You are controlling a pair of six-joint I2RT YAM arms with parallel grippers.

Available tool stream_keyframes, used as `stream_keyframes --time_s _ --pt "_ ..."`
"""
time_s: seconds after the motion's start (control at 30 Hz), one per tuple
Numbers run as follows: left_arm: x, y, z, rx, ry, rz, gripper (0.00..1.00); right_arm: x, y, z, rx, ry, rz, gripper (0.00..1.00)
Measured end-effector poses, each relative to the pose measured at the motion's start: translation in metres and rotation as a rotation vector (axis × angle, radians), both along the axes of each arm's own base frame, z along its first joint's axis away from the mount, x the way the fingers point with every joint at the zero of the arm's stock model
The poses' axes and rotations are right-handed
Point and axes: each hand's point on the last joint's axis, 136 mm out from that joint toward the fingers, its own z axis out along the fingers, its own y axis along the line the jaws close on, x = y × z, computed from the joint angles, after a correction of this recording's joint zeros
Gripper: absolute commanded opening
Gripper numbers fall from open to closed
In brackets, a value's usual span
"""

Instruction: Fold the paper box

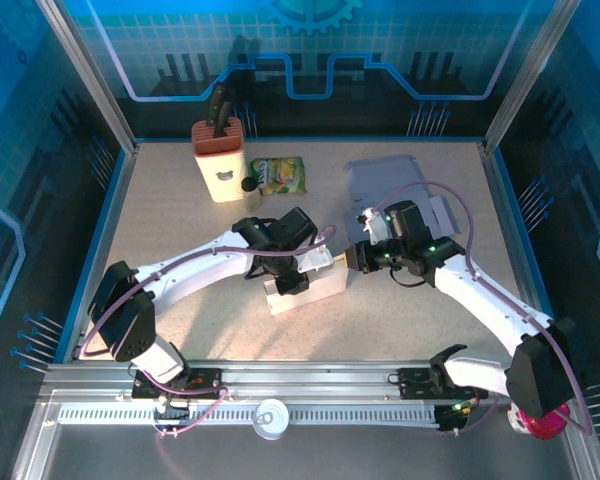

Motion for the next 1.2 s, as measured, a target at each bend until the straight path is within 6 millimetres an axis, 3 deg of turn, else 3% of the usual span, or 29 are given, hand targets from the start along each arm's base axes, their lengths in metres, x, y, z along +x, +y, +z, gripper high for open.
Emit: stream_keyframes --time_s 0.2,0.47,0.93,1.2 --pt "0.0003 -0.0003 -0.0001 -0.001 -0.001 0.000 0.17 -0.0008 0.0006 -0.0023 -0.013 0.001 0.000 0.14" --pt "0.0015 -0.0001 -0.0002 0.001 -0.005 0.005 0.19 0.0008 0.0032 -0.0024 -0.075 -0.040 -0.016 0.00" --pt "0.0044 0.0004 0.0000 0.006 -0.019 0.010 0.24 -0.0073 -0.0015 -0.0031 -0.162 -0.153 -0.145 0.00" --pt "0.0100 0.0010 -0.0005 0.007 -0.041 0.042 0.41 -0.0080 -0.0029 -0.0027 -0.181 -0.209 -0.191 0.00"
